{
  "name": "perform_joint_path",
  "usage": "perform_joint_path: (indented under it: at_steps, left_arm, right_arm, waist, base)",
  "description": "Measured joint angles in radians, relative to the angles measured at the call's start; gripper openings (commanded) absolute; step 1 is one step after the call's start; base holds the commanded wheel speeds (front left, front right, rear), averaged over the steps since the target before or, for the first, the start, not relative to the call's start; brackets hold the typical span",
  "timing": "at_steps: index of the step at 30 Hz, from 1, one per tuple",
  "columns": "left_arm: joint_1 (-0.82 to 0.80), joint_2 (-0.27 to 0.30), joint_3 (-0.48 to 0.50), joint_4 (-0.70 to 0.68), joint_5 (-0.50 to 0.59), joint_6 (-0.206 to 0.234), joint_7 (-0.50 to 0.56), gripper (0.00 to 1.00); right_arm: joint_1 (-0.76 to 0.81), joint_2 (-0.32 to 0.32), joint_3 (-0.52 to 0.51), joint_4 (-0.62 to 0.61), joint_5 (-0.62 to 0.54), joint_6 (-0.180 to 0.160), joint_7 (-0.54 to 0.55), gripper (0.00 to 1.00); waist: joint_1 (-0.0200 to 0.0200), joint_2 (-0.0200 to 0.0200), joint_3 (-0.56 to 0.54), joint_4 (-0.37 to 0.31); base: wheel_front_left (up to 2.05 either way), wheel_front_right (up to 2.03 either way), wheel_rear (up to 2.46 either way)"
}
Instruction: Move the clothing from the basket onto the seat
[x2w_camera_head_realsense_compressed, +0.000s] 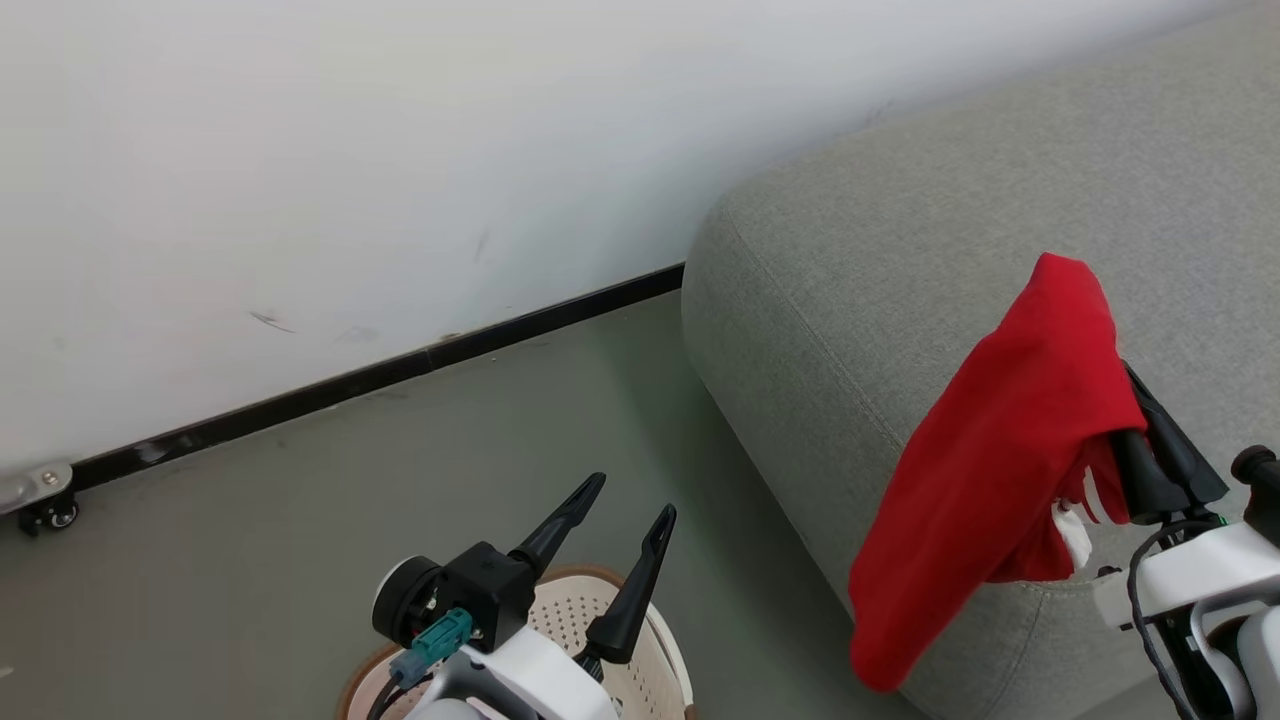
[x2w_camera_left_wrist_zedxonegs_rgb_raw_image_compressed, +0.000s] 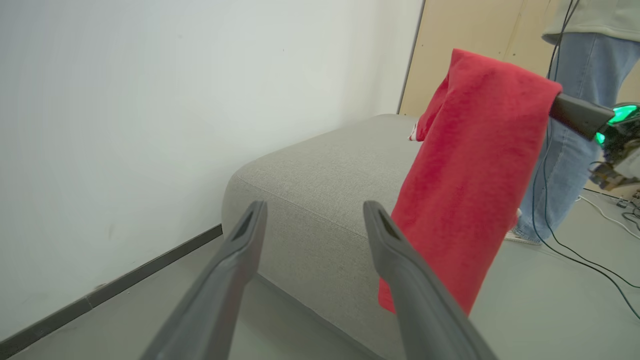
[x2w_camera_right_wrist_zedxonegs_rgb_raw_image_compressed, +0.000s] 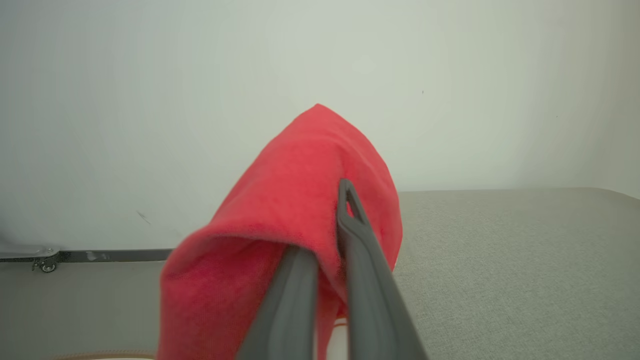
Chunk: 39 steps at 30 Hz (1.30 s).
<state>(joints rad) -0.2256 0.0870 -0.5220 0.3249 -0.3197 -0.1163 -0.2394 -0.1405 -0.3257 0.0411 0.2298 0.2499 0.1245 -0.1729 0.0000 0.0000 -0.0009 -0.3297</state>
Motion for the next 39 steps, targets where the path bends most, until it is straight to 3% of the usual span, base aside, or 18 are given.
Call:
perform_joint_path:
  at_steps: [5, 14, 22, 39]
  left_arm:
    - [0.000, 0.001, 0.001, -0.015, 0.007, 0.000, 0.000, 1.00]
    - [0.000, 0.016, 0.002, -0.040, 0.026, 0.002, -0.006, 1.00]
    - [-0.014, 0.032, -0.004, -0.083, 0.051, 0.002, -0.006, 1.00]
    - [-0.095, 0.031, -0.149, -0.185, 0.113, -0.001, 0.073, 1.00]
  right_arm:
    - [-0.020, -0.022, -0.006, 0.010, 0.025, 0.000, 0.030, 0.00]
    - [-0.154, -0.119, -0.067, 0.046, 0.054, 0.000, 0.091, 0.00]
    - [-0.289, -0.201, -0.136, 0.143, 0.086, 0.000, 0.151, 0.00]
    - [-0.467, -0.270, -0.160, 0.344, 0.045, 0.000, 0.158, 0.00]
  waist:
    - [0.0000, 0.0000, 0.014, -0.015]
    - [0.0000, 0.0000, 0.051, -0.013]
    - [0.0000, 0.0000, 0.100, 0.003]
    - [0.0000, 0.0000, 0.253, 0.050]
  base:
    - [0.00, 0.00, 0.00]
    - [0.00, 0.00, 0.00]
    - [0.00, 0.00, 0.00]
    - [0.00, 0.00, 0.00]
